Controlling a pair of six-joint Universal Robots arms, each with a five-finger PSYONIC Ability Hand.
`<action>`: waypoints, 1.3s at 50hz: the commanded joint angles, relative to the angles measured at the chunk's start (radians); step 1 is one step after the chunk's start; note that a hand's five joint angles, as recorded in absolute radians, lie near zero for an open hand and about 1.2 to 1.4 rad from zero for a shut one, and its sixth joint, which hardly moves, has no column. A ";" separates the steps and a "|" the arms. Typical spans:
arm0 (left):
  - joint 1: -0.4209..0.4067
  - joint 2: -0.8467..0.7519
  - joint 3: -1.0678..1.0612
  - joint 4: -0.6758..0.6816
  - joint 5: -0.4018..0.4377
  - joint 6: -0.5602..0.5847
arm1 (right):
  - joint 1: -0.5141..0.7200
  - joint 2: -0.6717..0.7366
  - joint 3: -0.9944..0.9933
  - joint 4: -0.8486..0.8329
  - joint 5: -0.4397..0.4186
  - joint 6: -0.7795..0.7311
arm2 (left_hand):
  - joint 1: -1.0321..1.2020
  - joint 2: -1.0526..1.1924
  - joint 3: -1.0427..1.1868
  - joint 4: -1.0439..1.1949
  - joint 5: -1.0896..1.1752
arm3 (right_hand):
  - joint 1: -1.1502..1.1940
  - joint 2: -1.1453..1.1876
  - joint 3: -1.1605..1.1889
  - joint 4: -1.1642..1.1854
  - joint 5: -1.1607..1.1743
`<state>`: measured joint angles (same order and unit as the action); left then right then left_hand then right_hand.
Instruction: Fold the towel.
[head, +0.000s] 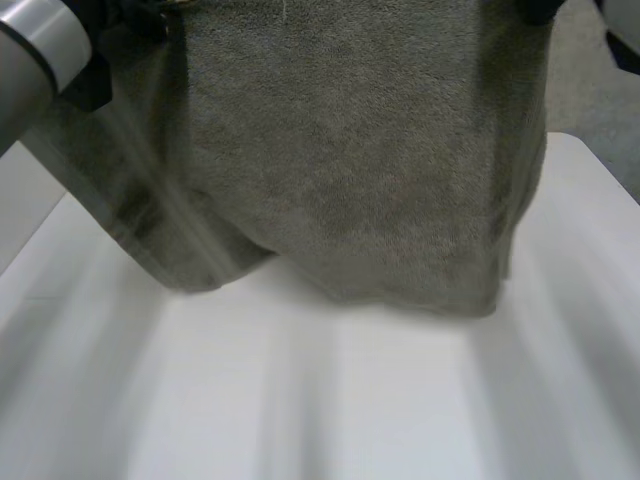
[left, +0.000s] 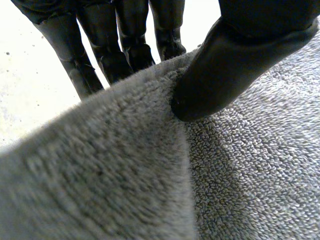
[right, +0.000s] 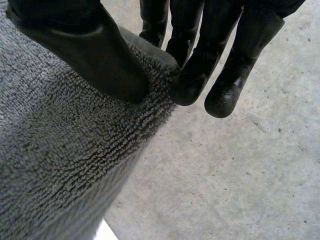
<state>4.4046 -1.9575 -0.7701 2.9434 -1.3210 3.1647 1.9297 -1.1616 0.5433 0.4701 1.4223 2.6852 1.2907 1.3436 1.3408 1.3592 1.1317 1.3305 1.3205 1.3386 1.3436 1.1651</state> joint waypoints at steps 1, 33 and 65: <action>0.001 -0.282 0.288 -0.015 -0.009 0.046 | 0.078 0.279 -0.270 -0.007 0.079 -0.021 | 0.106 0.053 0.056 0.037 0.090 | 0.066 0.076 0.058 0.053 0.057; 0.119 -0.084 -0.321 0.358 0.228 0.152 | -0.010 0.255 0.074 0.104 -0.138 -0.145 | 0.106 0.053 0.056 0.037 0.090 | 0.066 0.076 0.058 0.053 0.057; 0.153 -0.175 -0.877 0.434 0.302 0.695 | -0.069 -0.165 1.135 -0.357 -0.172 -0.214 | -0.443 -0.496 -0.493 -0.512 -0.459 | 0.066 0.076 0.058 0.053 0.057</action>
<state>4.5658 -2.1048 -1.6213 3.3788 -1.0135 3.8693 1.8774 -1.3318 1.6204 0.1553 1.2483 2.4685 0.9755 0.9741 0.9815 0.9777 0.8062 1.3346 1.3258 1.3388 1.3466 1.1791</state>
